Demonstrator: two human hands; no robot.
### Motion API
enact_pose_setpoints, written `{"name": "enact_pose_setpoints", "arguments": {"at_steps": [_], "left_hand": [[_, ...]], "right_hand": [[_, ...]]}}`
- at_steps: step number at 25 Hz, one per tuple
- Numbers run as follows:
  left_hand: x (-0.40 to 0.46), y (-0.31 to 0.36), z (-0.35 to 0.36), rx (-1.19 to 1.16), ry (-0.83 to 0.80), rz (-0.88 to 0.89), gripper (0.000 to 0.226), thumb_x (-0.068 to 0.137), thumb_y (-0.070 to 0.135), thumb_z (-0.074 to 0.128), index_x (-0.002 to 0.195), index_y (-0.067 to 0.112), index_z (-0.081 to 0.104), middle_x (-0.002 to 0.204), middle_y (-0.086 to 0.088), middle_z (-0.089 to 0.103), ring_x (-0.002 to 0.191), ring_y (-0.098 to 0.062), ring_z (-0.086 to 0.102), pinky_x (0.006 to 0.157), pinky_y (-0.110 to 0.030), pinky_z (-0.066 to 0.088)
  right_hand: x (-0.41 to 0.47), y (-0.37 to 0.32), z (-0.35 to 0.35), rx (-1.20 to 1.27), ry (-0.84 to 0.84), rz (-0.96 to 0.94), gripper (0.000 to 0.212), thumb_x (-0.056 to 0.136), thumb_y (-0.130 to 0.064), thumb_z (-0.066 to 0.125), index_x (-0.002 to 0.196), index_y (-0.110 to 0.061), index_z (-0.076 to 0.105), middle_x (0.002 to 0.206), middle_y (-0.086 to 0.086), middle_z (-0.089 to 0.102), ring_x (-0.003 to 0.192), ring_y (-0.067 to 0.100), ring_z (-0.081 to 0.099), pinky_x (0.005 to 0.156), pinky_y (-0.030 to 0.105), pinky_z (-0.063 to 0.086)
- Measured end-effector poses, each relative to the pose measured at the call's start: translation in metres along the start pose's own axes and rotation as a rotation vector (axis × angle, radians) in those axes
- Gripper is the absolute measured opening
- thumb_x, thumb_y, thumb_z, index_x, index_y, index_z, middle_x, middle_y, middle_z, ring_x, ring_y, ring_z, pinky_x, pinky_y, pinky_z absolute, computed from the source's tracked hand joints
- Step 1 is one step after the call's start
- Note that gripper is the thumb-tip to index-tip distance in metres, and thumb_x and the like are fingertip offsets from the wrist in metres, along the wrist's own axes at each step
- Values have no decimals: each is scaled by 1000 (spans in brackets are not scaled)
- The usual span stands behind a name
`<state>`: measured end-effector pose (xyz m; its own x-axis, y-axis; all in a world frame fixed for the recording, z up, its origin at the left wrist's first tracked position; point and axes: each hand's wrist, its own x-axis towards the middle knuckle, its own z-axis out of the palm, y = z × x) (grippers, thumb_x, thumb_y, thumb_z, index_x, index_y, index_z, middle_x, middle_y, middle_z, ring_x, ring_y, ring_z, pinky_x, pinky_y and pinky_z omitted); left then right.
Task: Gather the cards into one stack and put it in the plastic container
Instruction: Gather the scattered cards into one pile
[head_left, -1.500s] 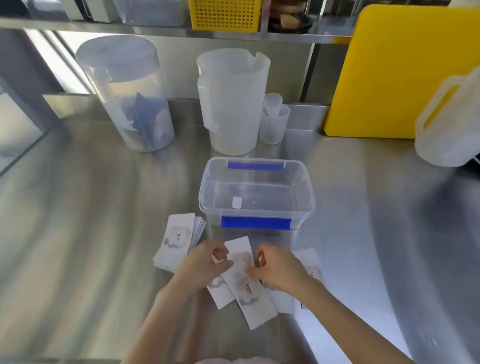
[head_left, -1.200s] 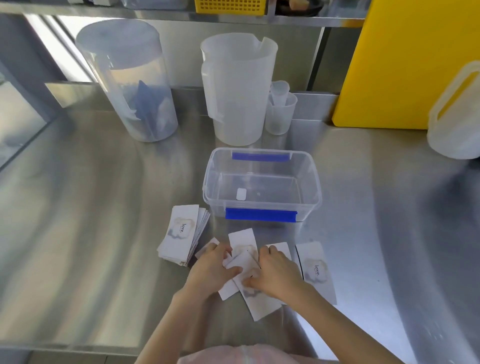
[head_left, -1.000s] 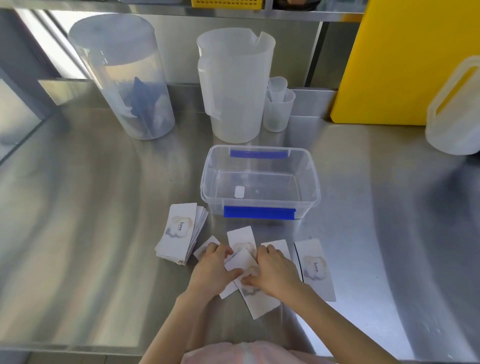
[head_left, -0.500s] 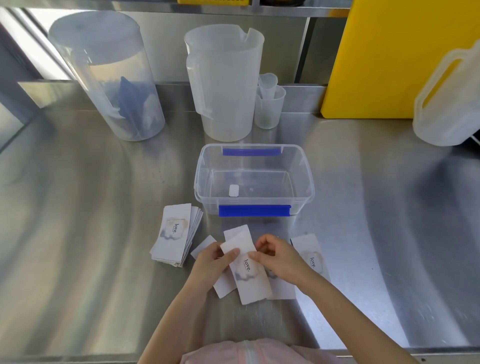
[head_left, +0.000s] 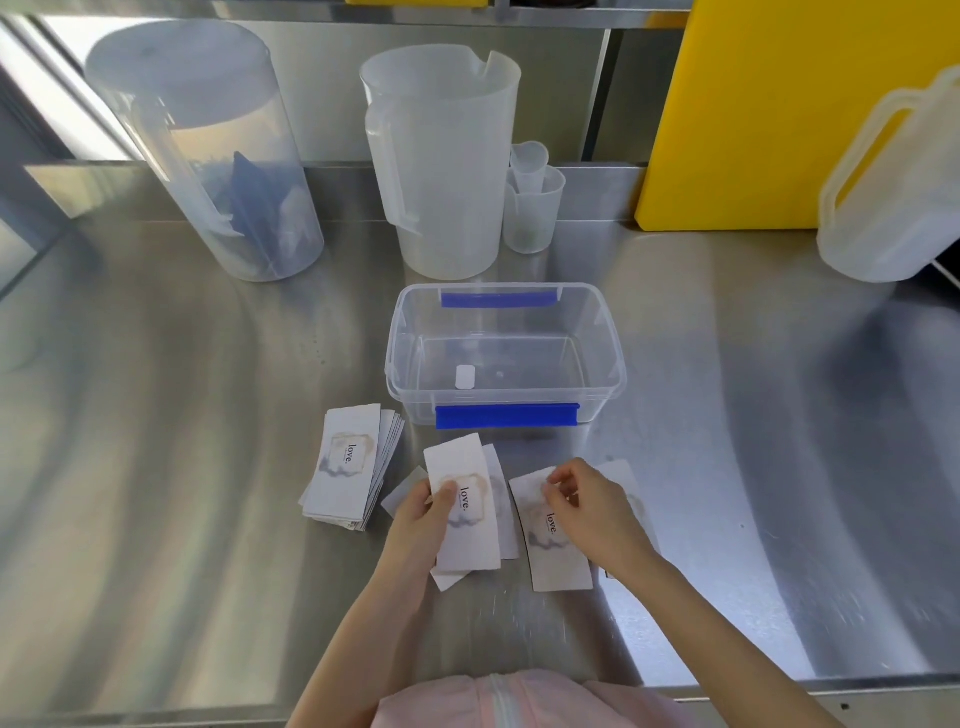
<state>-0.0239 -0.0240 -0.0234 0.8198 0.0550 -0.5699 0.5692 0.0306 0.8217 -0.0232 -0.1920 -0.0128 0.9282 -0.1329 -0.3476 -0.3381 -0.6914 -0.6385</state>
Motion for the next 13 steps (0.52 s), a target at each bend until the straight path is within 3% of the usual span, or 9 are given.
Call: {"name": "enact_pose_setpoints", "arguments": {"at_steps": [3, 6, 10, 13], "left_hand": [[0, -2, 2, 39, 8, 15, 15, 92, 26, 43, 80, 28, 53, 89, -2, 63, 85, -25, 60, 80, -40, 48], [0, -4, 4, 65, 14, 27, 16, 92, 27, 43, 79, 27, 53, 91, -6, 64, 86, -28, 61, 82, -45, 51], [-4, -3, 6, 75, 0, 29, 19, 94, 24, 38, 78, 26, 49, 86, -3, 61, 75, -20, 59, 66, -33, 49], [-6, -3, 10, 47, -10, 14, 15, 95, 24, 35, 87, 26, 47, 90, -4, 60, 77, -20, 59, 64, -31, 48]], "right_hand": [[-2, 7, 5, -256, -16, 45, 53, 81, -42, 58, 121, -11, 41, 124, 10, 50, 109, 25, 54, 87, 32, 48], [-4, 3, 8, -379, -56, 85, 69, 74, -48, 65, 123, -9, 35, 126, 12, 41, 115, 28, 47, 87, 36, 48], [-3, 5, 13, -384, -59, 77, 67, 74, -45, 67, 120, -9, 35, 127, 11, 43, 113, 27, 47, 85, 34, 47], [1, 9, 4, -85, -117, 56, 41, 86, -32, 56, 112, -11, 33, 123, 13, 52, 94, 21, 53, 67, 23, 46]]}}
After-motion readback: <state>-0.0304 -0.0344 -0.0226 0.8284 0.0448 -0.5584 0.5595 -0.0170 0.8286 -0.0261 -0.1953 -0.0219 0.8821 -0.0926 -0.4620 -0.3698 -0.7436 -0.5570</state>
